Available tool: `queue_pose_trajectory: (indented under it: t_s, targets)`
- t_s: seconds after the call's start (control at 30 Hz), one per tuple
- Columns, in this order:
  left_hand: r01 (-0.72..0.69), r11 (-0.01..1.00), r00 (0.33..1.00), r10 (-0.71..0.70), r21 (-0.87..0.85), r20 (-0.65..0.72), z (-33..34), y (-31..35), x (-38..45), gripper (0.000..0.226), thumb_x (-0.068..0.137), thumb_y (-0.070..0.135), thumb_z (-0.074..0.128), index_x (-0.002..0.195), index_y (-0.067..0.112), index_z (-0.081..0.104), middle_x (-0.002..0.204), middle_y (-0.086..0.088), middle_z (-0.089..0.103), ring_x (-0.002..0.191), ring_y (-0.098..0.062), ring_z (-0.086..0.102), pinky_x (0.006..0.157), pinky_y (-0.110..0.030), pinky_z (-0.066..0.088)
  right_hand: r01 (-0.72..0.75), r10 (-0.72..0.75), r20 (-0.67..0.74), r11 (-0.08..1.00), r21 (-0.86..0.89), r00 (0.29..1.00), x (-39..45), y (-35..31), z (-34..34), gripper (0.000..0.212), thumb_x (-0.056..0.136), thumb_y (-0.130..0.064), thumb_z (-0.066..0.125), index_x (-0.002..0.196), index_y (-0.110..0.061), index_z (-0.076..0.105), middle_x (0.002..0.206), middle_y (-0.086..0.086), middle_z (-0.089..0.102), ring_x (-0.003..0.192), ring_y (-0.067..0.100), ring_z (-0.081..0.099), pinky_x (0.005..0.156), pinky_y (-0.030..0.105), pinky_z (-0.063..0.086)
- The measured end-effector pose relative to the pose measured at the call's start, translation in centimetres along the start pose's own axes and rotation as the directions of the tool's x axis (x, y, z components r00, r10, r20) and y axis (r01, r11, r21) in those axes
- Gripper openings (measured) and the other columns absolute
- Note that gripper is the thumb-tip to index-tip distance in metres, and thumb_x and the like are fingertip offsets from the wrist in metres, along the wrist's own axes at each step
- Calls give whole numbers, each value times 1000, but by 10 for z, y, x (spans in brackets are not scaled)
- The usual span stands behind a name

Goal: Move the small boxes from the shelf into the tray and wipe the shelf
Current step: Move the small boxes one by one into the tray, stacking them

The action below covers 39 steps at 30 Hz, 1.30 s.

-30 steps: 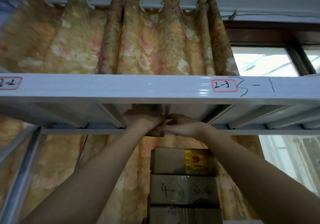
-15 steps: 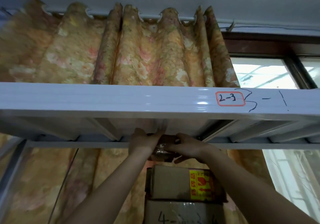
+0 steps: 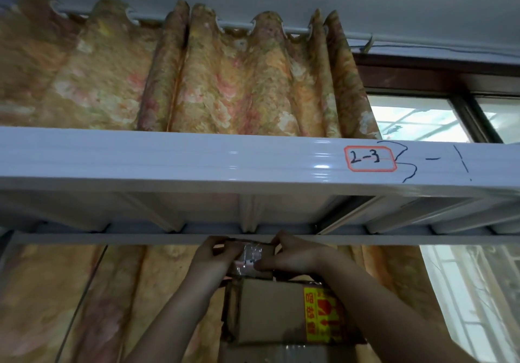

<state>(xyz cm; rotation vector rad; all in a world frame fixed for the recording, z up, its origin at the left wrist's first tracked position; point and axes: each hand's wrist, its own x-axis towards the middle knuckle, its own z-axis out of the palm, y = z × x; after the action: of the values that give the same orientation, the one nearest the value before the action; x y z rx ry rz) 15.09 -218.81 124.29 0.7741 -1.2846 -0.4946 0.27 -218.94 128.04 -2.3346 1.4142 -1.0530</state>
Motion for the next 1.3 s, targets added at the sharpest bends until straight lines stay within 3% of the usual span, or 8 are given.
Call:
queue_pose_trajectory:
  t_s: [0.2,0.4,0.6,0.8,0.97,1.17,1.23,1.3]
  targets:
    - [125,983,976,-147,134,164,-3,-4,3,23,96,36,52,102,16,62,106,-6,67,98,-21,63,91,-30,48,13,-10,36,997,-82,999,-10,-17,-3,33,90,-31,62,112,-8,54,108,10,56,97,20,56,94,36,51]
    - [198,974,959,-216,112,181,-3,2,-3,35,92,49,51,101,18,65,106,-5,69,106,-25,62,103,-41,44,-2,-9,-61,982,-187,998,-29,-30,-25,51,96,-44,44,137,-12,43,130,8,47,118,23,47,98,36,46]
    - [286,958,942,-285,20,177,-11,-7,9,73,77,59,59,125,4,55,122,-13,57,117,-31,52,105,-38,39,-111,102,-138,992,-57,985,-65,28,-35,56,94,-55,39,138,-21,45,138,5,49,125,22,47,106,38,38]
    - [261,941,938,-300,215,176,-7,-2,-1,67,91,65,35,138,18,47,137,-12,51,124,-31,47,105,-41,40,26,124,-244,847,532,962,-62,91,-16,54,59,-66,61,97,-28,65,107,-2,65,103,16,58,104,41,40]
    - [231,964,935,-258,132,245,-11,-8,-4,69,82,72,40,136,30,49,137,-7,52,127,-30,46,107,-42,37,56,88,-237,839,540,967,-79,75,5,26,95,-37,48,117,-30,60,119,-3,63,109,16,59,100,39,44]
    - [306,952,928,-296,-10,228,-8,-5,-8,61,94,60,32,119,12,63,111,-13,66,105,-27,59,87,-32,43,191,84,-400,777,600,913,-88,43,27,18,93,-29,54,87,-18,67,88,4,66,81,16,63,81,33,49]
    - [339,939,919,-319,-53,230,-10,-6,-6,61,95,59,31,115,11,62,101,-14,66,92,-26,61,76,-29,44,203,95,-438,786,584,894,-85,42,32,22,92,-27,54,86,-11,68,90,12,67,78,16,61,78,31,47]
    - [362,929,912,-338,-70,231,-10,-8,-3,57,95,59,30,114,13,60,106,-15,65,100,-28,61,84,-31,43,234,69,-461,791,565,885,-86,41,36,24,92,-27,54,88,-9,69,96,16,68,76,13,61,71,24,46]
